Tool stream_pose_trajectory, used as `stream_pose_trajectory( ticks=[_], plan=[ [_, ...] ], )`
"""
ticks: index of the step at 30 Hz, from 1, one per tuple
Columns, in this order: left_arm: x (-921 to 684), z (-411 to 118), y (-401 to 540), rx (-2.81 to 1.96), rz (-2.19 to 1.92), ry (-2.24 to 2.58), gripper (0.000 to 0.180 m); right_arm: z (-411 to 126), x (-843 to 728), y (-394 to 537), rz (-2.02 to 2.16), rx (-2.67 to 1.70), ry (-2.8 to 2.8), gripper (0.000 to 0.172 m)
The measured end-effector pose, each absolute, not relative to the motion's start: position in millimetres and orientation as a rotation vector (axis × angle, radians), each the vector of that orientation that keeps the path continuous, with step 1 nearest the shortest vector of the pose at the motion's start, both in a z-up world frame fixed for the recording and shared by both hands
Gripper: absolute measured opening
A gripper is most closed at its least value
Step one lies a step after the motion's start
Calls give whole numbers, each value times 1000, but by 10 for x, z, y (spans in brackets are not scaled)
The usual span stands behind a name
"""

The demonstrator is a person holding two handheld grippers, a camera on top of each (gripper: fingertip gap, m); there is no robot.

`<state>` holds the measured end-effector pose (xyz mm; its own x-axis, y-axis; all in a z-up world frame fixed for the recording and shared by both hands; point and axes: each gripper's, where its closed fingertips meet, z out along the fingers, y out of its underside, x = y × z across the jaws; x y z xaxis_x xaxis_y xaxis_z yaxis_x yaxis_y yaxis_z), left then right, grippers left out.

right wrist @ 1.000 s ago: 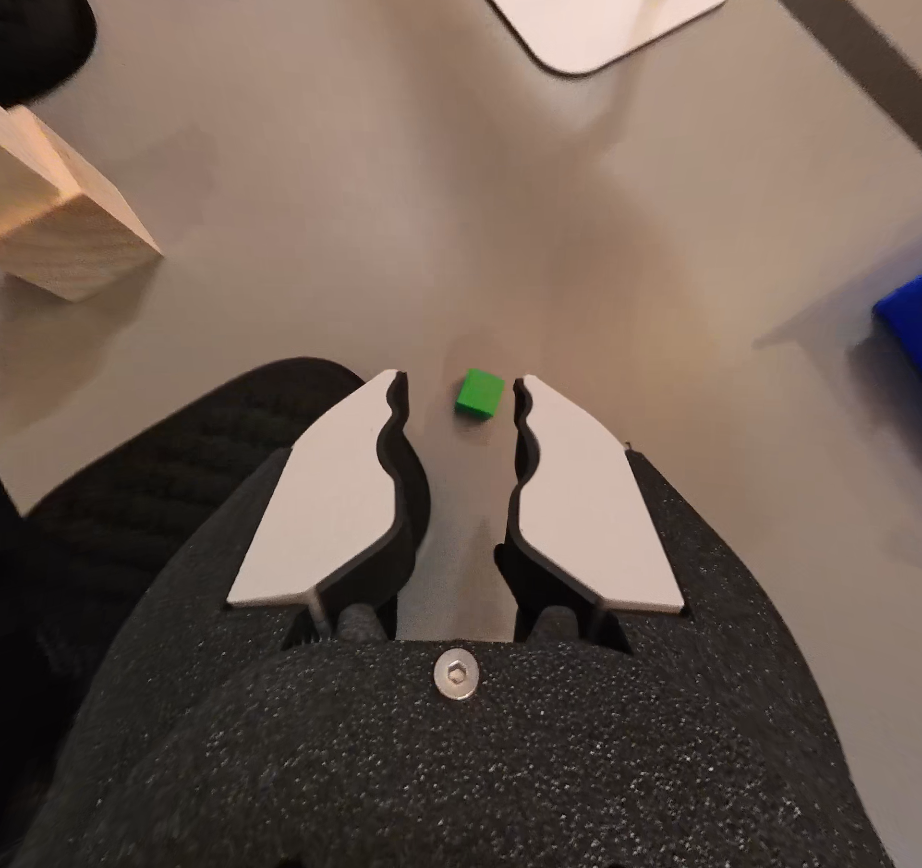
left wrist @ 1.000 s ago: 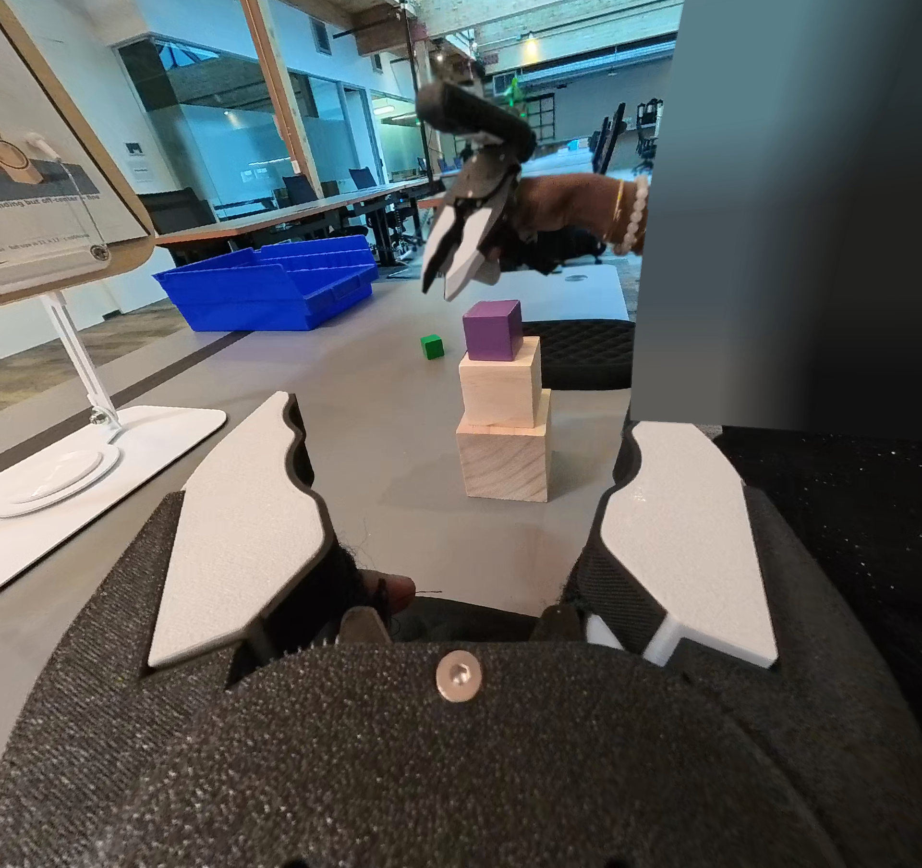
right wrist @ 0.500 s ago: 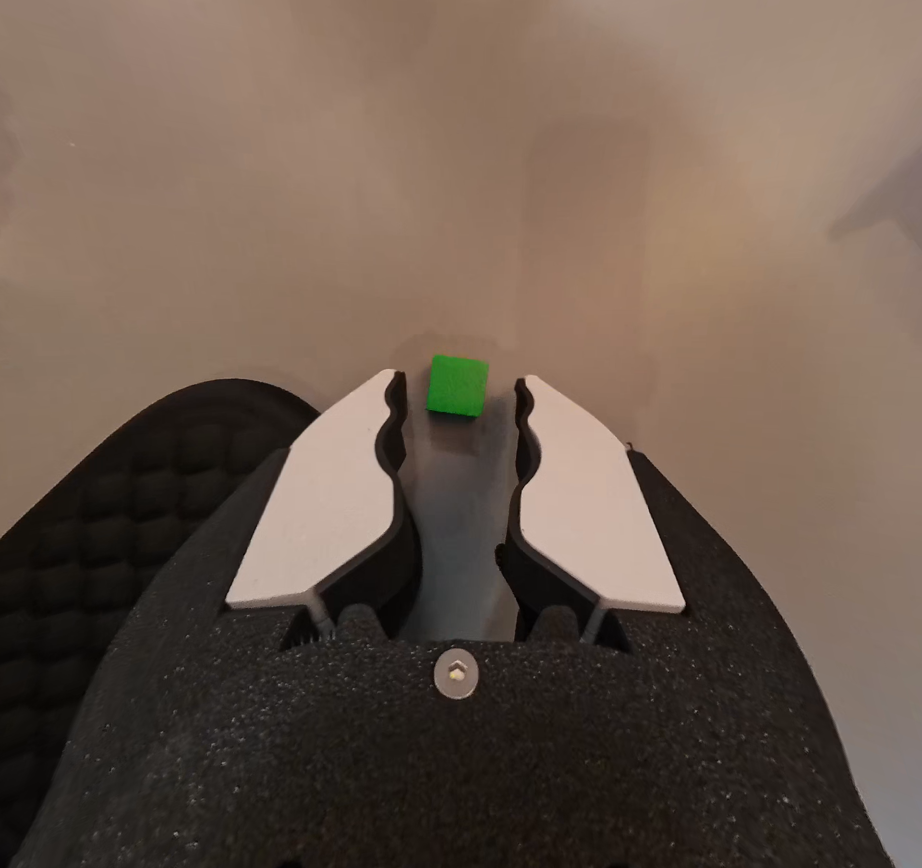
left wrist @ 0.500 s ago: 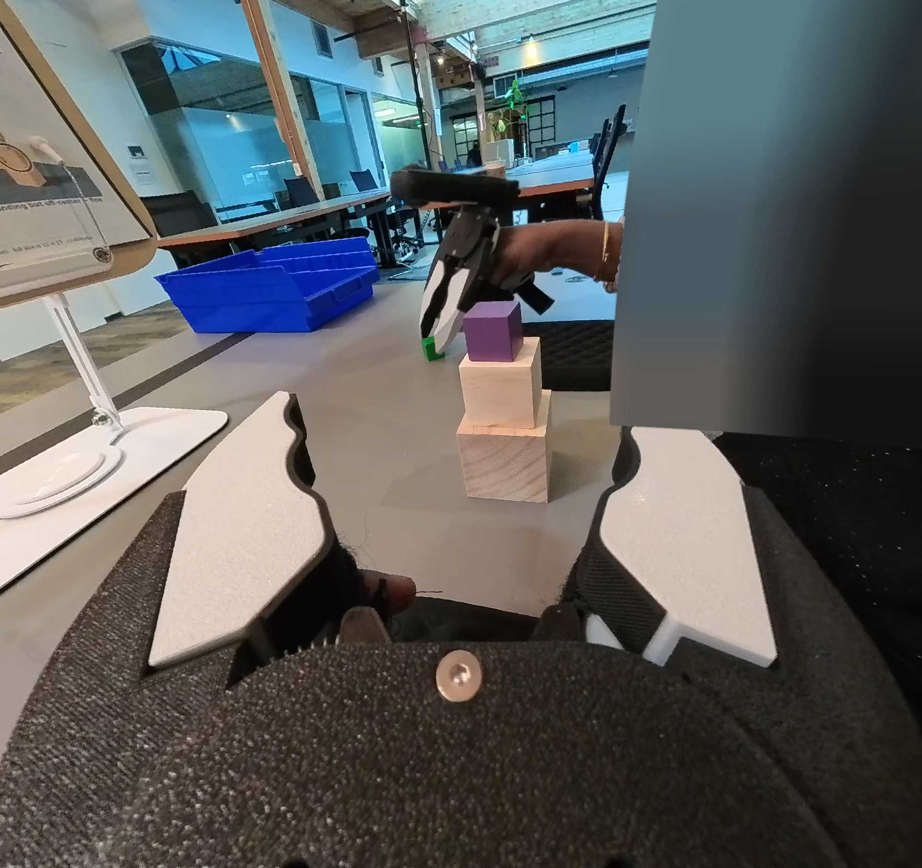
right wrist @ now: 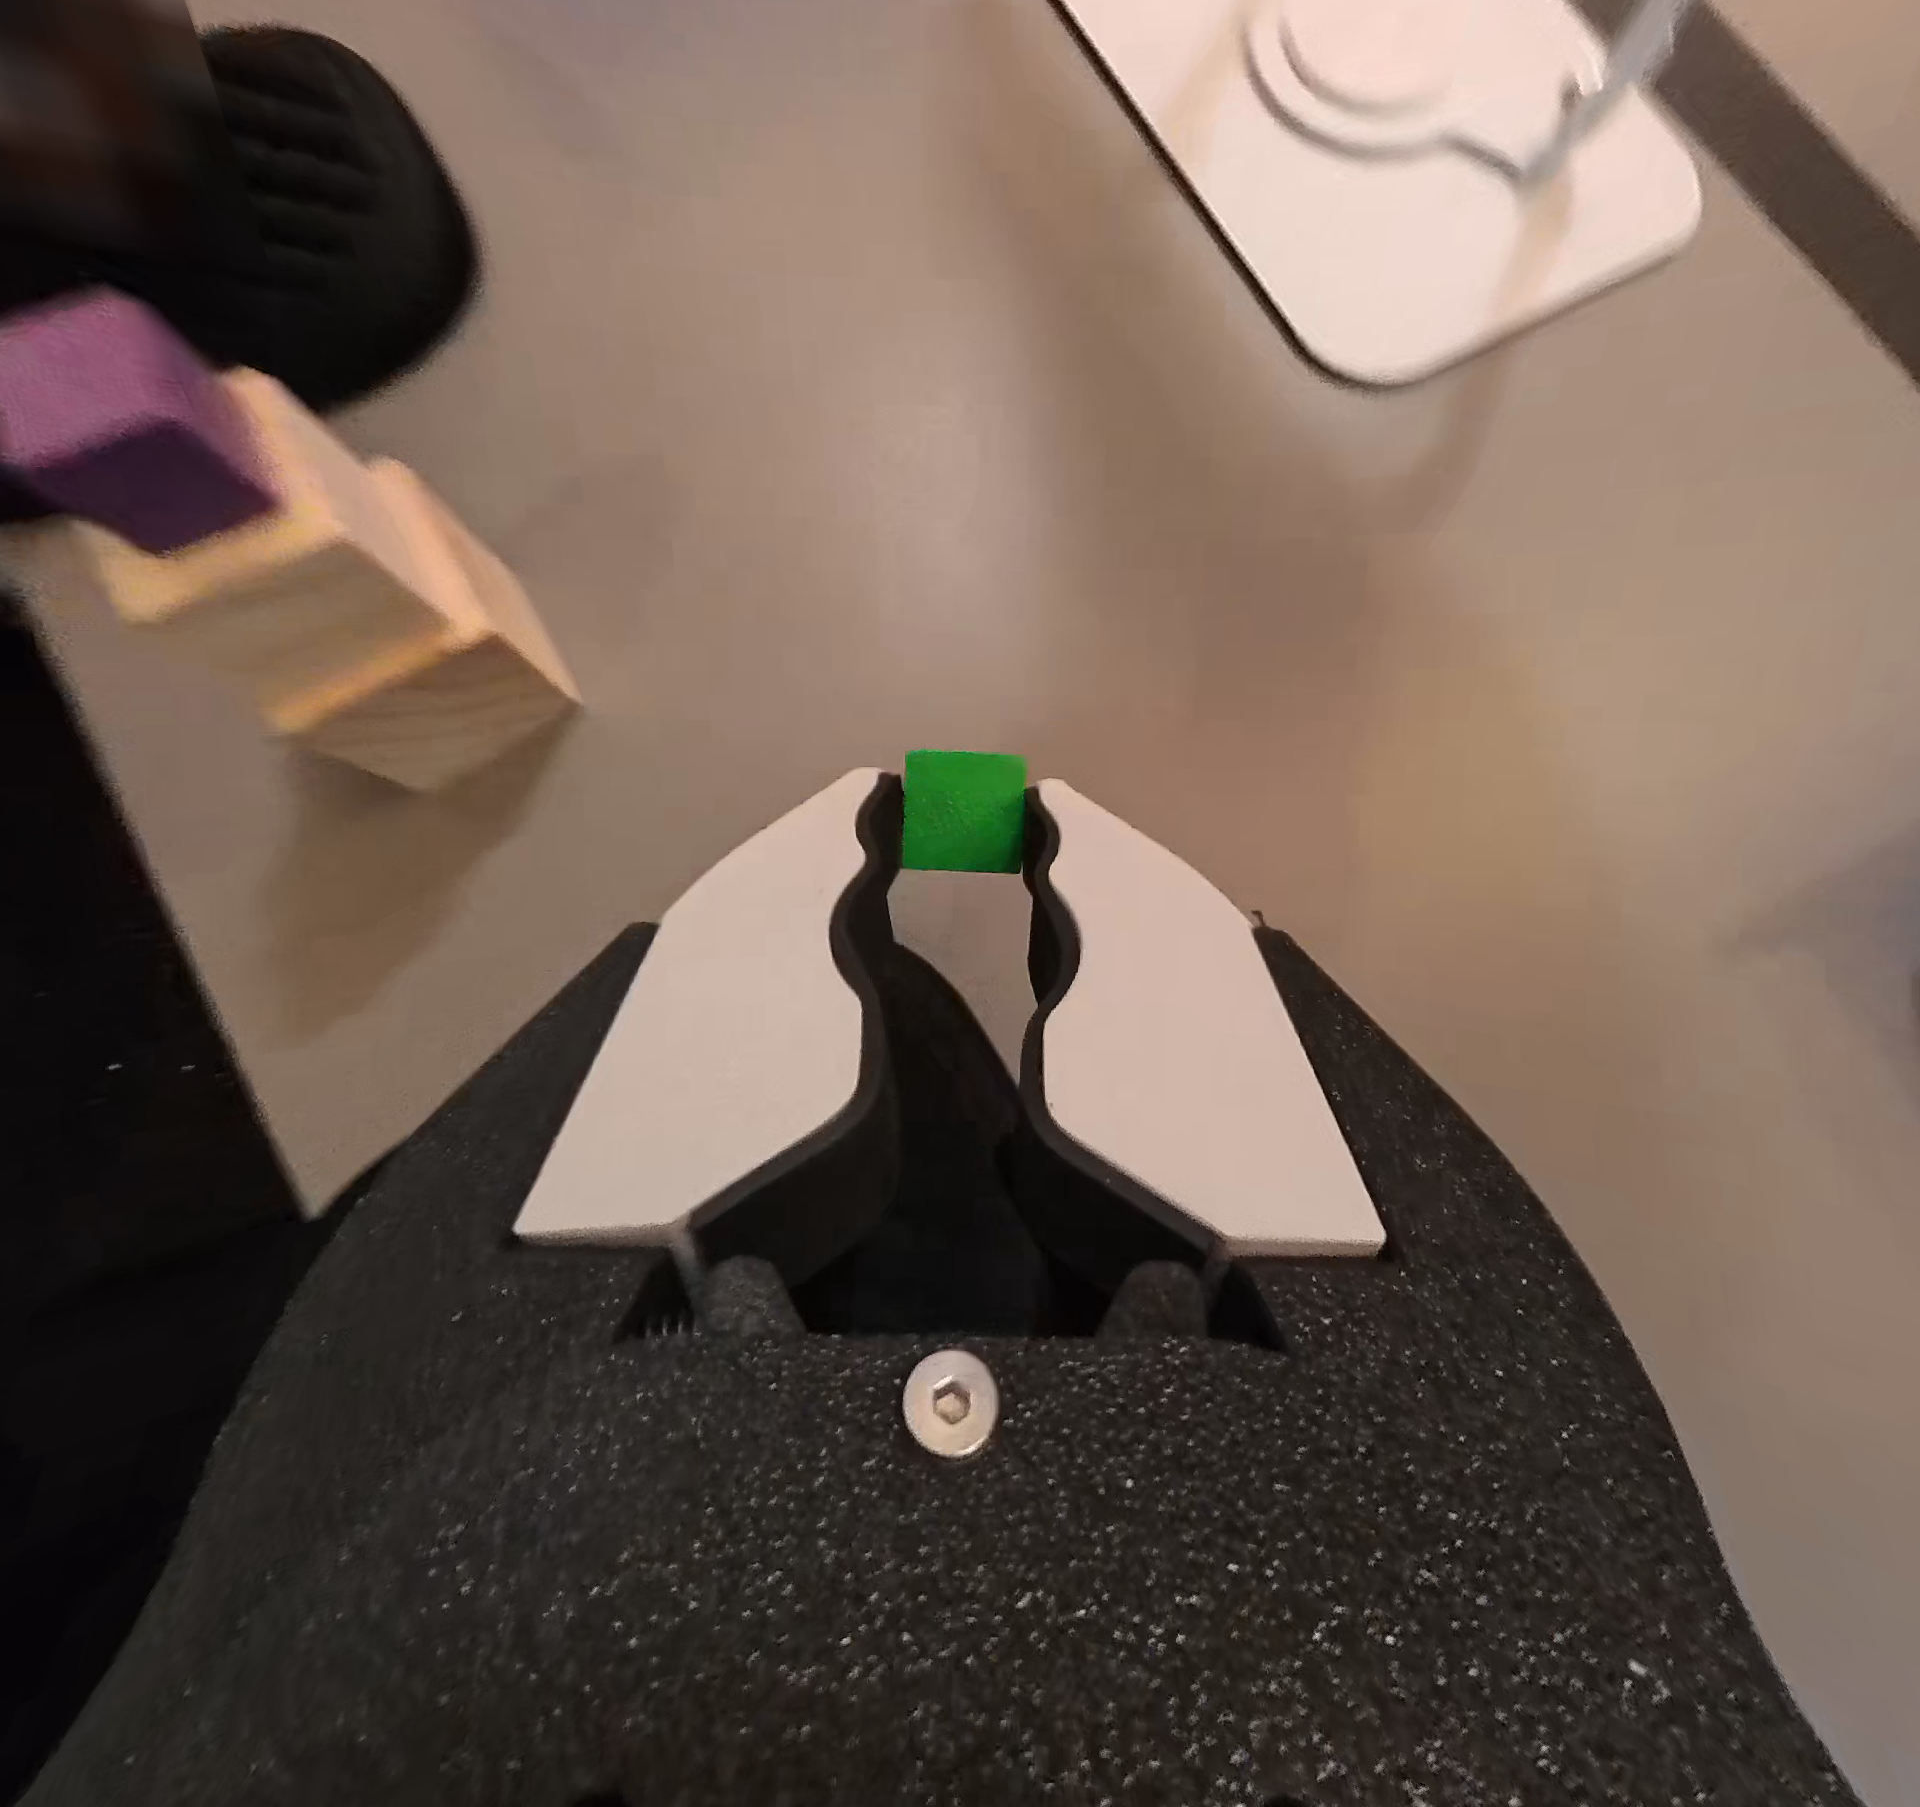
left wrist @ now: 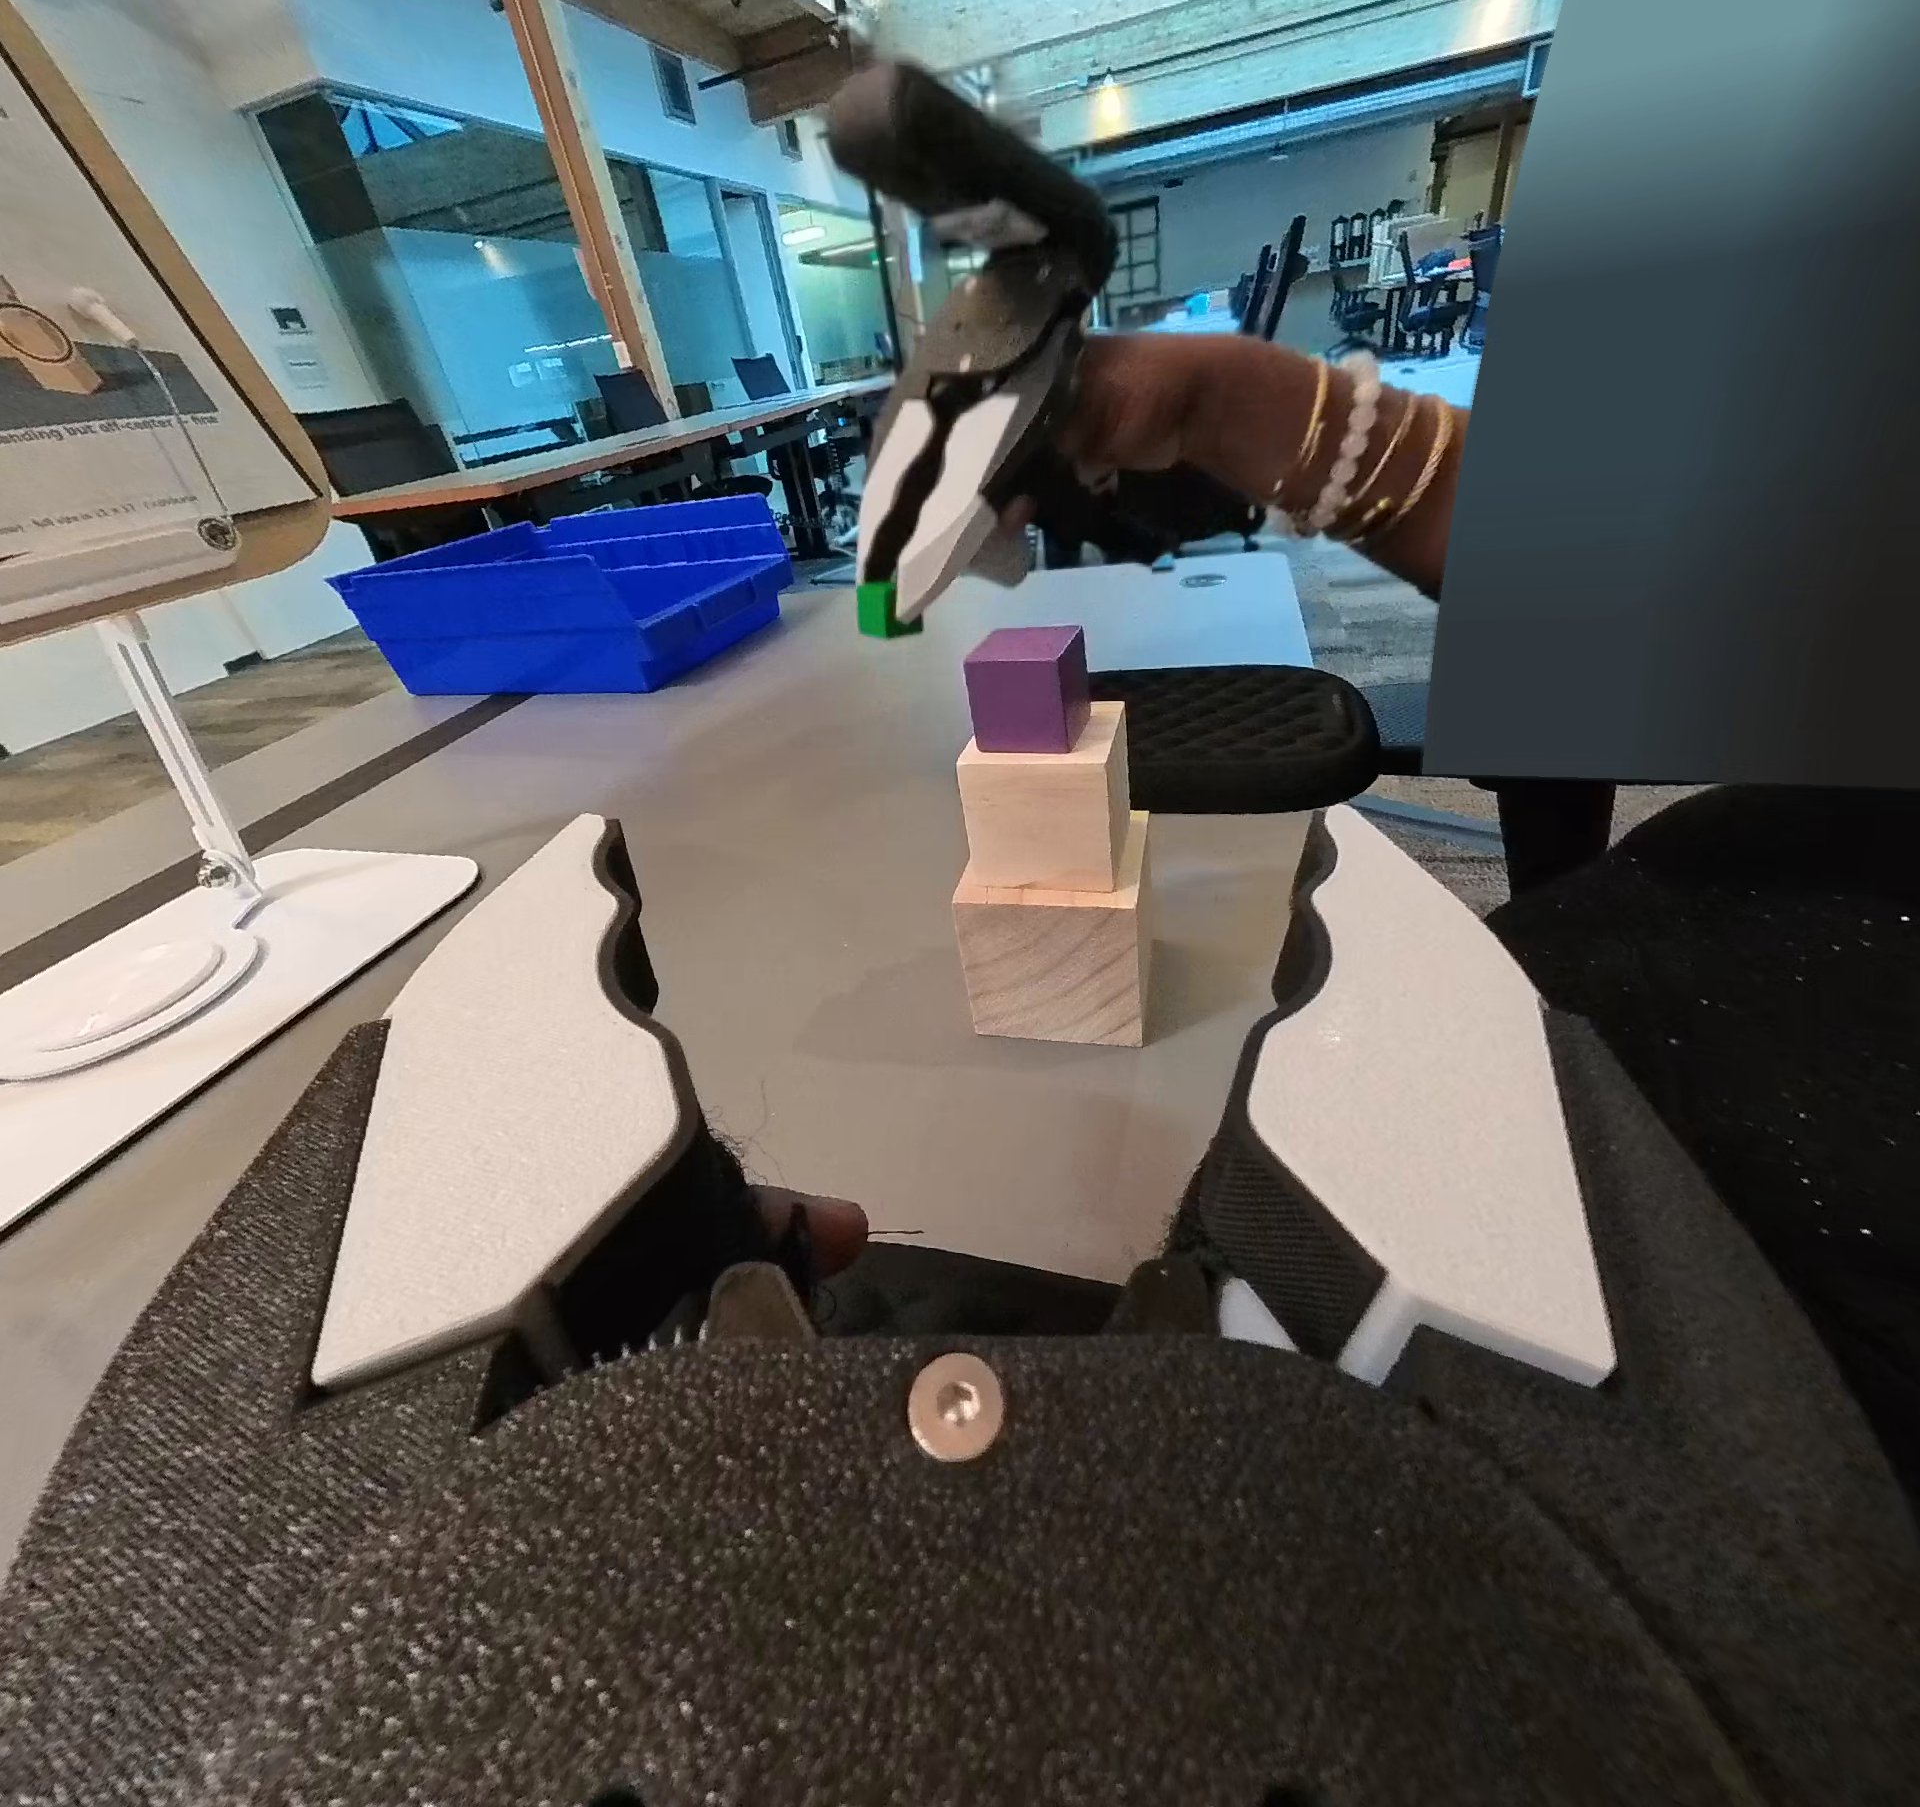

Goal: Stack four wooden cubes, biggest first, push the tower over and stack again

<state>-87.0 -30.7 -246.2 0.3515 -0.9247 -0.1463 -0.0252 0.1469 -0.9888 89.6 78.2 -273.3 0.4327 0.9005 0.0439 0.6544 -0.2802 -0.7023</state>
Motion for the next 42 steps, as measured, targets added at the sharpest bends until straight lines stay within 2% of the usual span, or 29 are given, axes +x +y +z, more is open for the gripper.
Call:
stream_pose_trajectory(
  ticks=[6,12,28,42],
  plan=[
    [-872,-2459,-305,-1248,-836,1004,118,-2181,347,258,632,-1798,-1516,21],
    [-874,-2457,-301,-1250,-840,1001,118,-1910,-43,-190,765,-1622,-1706,21],
    [-886,-2447,-292,-1249,-852,989,118,-2331,-218,-264,680,-1691,-1910,21],
    [-882,-2450,-291,-1249,-845,993,116,-2395,-224,-239,609,-1708,-1941,21]
  ],
)
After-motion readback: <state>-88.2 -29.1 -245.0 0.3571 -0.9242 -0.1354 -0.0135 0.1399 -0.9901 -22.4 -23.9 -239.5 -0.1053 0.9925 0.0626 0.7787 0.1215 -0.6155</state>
